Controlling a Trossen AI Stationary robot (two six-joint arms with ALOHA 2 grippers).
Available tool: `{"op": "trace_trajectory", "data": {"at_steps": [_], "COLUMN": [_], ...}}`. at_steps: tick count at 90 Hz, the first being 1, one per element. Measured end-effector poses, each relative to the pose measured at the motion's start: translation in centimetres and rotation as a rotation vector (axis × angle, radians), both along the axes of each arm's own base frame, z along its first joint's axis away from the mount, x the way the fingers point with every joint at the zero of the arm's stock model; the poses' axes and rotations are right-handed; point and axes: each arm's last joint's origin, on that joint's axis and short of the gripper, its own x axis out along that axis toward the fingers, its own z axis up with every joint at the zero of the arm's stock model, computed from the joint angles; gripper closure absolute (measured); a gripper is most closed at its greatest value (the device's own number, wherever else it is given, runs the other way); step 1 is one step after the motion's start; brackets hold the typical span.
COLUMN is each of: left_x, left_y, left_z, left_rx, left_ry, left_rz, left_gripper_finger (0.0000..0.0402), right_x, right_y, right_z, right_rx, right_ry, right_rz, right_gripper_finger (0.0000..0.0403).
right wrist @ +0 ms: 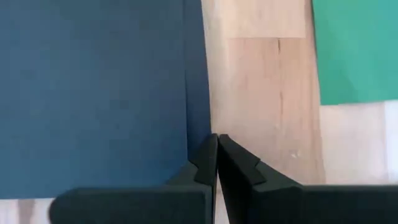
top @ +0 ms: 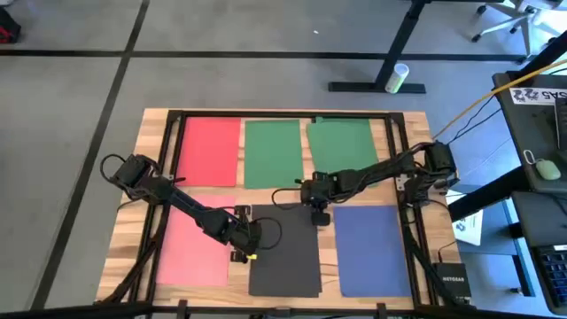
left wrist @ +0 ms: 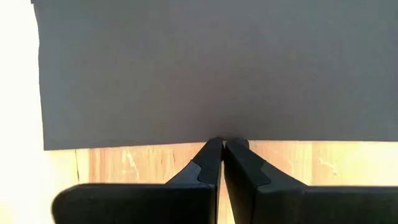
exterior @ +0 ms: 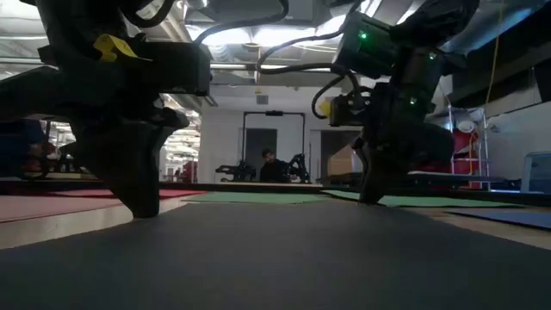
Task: Organize paper
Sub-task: Stack the black paper on top of the black paper
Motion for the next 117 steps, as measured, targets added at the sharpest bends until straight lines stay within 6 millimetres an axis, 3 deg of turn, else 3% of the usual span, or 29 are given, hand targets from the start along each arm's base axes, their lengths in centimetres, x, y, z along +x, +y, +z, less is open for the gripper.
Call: {"op": "trace_trajectory", "data": {"at_steps": [40,68,117], "left_x": [0.0,-0.2,-0.2], "left_y": [0.0,-0.6,-0.4], "left_z": [0.2,3.4,3.4], "left_rx": [-0.006,-0.033,-0.016], "left_ry": [-0.003,-0.057,-0.058], "left_rz": [0.009,0.028,0.051], "left_gripper_finger": [0.0402,0.0402,0.0402], "right_x": [0.0,0.0,0.0], "right_y": [0.0,0.0,0.1], "right_z": [0.0,0.1,0.1], "right_rx": [-0.002,-0.010,0.021], "right_ry": [0.005,0.003,0.011], "right_rz": [-0.005,-0.005,0.006], "right_gripper_finger": [0.0403,0.0403,0.0403]}}
